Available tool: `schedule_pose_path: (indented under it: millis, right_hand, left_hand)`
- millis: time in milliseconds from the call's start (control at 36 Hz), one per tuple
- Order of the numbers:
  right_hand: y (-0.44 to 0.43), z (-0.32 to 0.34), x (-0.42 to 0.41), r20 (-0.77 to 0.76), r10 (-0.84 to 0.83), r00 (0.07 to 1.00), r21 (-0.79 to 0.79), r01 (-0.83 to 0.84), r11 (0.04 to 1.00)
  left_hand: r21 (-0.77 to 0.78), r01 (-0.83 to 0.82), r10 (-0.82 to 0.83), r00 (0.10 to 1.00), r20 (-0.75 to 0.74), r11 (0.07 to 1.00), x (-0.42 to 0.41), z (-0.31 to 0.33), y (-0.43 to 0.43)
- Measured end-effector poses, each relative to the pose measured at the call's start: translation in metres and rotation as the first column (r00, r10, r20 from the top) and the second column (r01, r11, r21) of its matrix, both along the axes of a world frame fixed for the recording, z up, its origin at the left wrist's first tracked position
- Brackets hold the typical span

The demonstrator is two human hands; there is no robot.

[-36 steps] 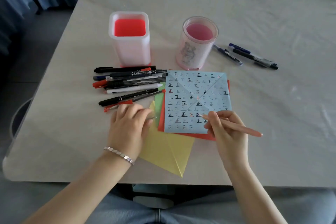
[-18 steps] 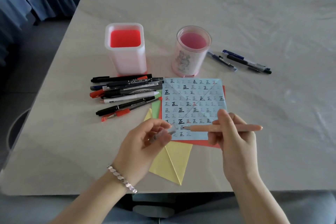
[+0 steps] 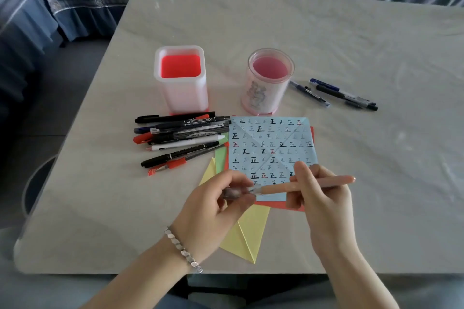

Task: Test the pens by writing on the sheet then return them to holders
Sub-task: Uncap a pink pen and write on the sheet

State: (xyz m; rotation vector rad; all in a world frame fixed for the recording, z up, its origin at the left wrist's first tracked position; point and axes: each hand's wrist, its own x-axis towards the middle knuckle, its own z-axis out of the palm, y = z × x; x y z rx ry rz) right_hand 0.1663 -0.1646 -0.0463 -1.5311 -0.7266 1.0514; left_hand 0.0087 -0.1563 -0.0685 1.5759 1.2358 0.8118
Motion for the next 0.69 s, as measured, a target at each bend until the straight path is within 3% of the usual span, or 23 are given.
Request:
schedule_pose_path:
  millis: [194, 417, 556, 694]
  right_hand:
    - [0.006, 0.006, -0.013, -0.047, 0.049, 0.998, 0.016, -0.048, 0.999]
    - [0.01, 0.003, -0.018, -0.029, 0.074, 0.997, 0.091, -0.071, 0.993]
    - [0.01, 0.006, -0.014, -0.009, 0.13, 0.991, 0.178, -0.126, 0.976]
    - [0.015, 0.012, -0.004, 0.06, 0.22, 0.974, 0.226, -0.228, 0.947]
  left_hand:
    - [0.086, 0.068, -0.065, 0.997, -0.038, 0.994, 0.006, 0.014, 0.006]
    - [-0.045, 0.016, -0.013, 0.998, 0.066, 0.999, 0.009, 0.021, 0.013]
    - [-0.292, 0.095, -0.022, 0.97, 0.243, 0.952, 0.012, 0.031, 0.022]
    - [-0.574, 0.277, -0.001, 0.901, 0.433, 0.771, 0.016, 0.04, 0.029]
